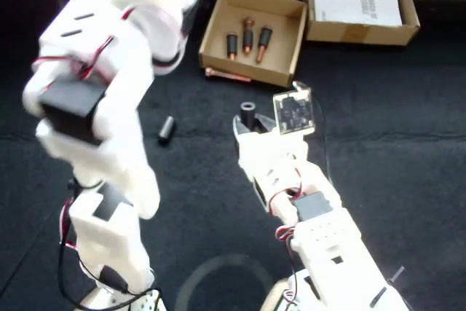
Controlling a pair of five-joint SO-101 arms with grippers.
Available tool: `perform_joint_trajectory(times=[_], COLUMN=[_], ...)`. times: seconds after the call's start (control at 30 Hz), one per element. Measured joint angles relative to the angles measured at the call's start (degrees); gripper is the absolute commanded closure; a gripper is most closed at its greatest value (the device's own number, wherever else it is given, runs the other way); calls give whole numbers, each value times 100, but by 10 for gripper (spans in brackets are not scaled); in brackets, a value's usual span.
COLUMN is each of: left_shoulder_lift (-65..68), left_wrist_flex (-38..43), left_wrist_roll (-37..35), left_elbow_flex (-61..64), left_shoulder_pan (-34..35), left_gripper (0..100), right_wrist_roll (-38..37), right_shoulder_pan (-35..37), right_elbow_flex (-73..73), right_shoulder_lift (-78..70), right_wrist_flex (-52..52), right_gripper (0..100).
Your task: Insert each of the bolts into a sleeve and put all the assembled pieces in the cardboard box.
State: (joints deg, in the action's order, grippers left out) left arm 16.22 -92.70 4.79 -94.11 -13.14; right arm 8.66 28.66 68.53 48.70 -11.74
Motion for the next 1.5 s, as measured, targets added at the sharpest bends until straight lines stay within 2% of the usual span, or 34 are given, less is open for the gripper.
perform_joint_trajectory(times=[0.1,0.2,0.3,0.43,0.63,0.77,0.87,0.97,1.2,1.3,1.5], left_shoulder_lift=[-281,-580,-1037,-1996,-3868,-4738,-5275,-5855,-7103,-7270,-7305], left_wrist_flex=[-703,-870,-914,-914,-914,-712,-35,1029,4404,5565,7297], left_wrist_roll=[-281,-703,-809,-862,-897,-1310,-1433,-1459,-1459,-1468,-1468], left_elbow_flex=[0,158,835,2488,5679,7464,8774,10171,13231,13969,14822], left_shoulder_pan=[0,176,281,273,88,9,35,-9,-18,-26,-26], left_gripper=[992,992,992,992,992,992,992,992,992,992,992], right_wrist_roll=[0,0,0,0,0,0,0,0,0,0,0], right_shoulder_pan=[0,0,0,0,0,0,0,0,0,0,0], right_elbow_flex=[0,0,0,0,0,97,167,176,176,176,343], right_shoulder_lift=[0,0,0,0,0,0,0,0,0,0,0], right_wrist_flex=[0,0,0,0,0,0,0,0,18,18,580], right_gripper=[992,992,992,992,992,992,992,992,992,992,992])
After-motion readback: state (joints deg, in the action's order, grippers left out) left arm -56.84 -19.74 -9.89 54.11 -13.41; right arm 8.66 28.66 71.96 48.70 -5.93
